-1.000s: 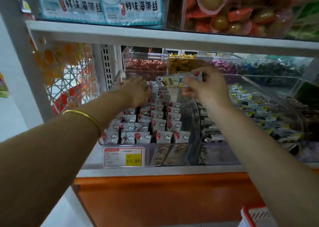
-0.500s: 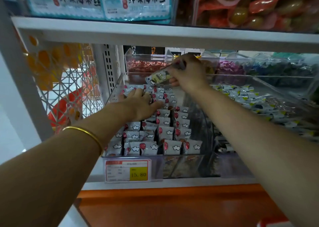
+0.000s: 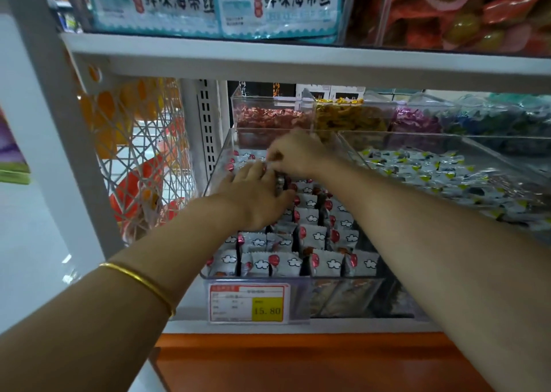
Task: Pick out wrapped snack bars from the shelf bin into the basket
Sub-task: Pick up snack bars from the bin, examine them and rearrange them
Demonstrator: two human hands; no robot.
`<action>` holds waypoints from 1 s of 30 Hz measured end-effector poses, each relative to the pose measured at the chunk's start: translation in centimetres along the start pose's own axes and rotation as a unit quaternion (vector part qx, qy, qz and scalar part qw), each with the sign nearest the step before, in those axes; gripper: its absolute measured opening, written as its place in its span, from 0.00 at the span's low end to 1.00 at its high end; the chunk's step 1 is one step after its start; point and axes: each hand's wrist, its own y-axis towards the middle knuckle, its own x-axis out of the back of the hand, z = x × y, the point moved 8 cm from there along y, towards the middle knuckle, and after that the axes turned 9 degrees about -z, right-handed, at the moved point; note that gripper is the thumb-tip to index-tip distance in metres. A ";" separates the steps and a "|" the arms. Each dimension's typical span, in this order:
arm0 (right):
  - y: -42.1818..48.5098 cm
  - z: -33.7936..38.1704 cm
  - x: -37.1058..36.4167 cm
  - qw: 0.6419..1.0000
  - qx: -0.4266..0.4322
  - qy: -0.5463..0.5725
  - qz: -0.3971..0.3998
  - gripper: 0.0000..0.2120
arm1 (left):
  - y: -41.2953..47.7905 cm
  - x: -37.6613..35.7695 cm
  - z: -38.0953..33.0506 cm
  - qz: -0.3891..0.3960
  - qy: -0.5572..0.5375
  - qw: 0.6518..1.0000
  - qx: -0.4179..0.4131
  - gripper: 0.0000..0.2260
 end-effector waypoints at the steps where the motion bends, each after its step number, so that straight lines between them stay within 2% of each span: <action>1: 0.0 -0.2 -0.6 1.000 0.003 -0.009 0.016 0.11 | -0.1 0.0 0.0 -0.004 -0.003 1.000 0.000 0.30; 3: 0.4 -0.6 -0.4 1.000 -0.010 0.025 0.002 0.11 | -0.1 0.0 0.0 -0.008 -0.002 1.000 -0.002 0.30; 6: 1.7 -1.4 0.8 0.994 -0.049 0.065 -0.069 0.09 | 0.0 0.0 0.1 -0.005 -0.009 1.000 0.002 0.30; 8: 2.7 -1.6 0.7 0.996 -0.043 -0.015 -0.083 0.08 | 0.0 -0.1 0.2 -0.006 -0.012 1.000 0.002 0.31; 11: 3.3 -1.0 -0.6 0.984 -0.011 -0.170 -0.057 0.11 | 0.2 -0.1 0.2 -0.013 -0.018 1.000 0.002 0.30; 13: 3.4 -0.7 -0.8 0.977 0.001 -0.203 -0.064 0.09 | 0.3 0.0 0.2 -0.023 -0.022 0.999 0.004 0.30; 15: 3.7 -0.5 -0.2 0.977 -0.002 -0.189 -0.094 0.07 | 0.2 0.3 0.3 -0.039 -0.032 0.999 0.010 0.29; 19: 3.0 -1.7 3.3 0.982 -0.102 0.007 -0.157 0.05 | -0.8 2.7 -0.2 -0.113 -0.116 0.987 0.014 0.22; 23: -1.9 -2.4 8.6 0.942 -0.172 0.130 -0.259 0.11 | -4.1 6.0 -0.7 -0.217 -0.255 0.942 0.029 0.14; 26: -7.3 -2.6 10.4 0.867 -0.240 0.324 -0.294 0.06 | -7.2 6.5 -0.4 -0.237 -0.369 0.896 0.073 0.17; 28: -11.1 -1.9 10.3 0.809 -0.274 0.445 -0.269 0.03 | -9.0 6.1 -0.3 -0.218 -0.447 0.860 0.111 0.18; 30: -14.7 -0.8 9.4 0.757 -0.303 0.532 -0.228 0.05 | -10.5 5.3 -0.4 -0.181 -0.542 0.807 0.151 0.14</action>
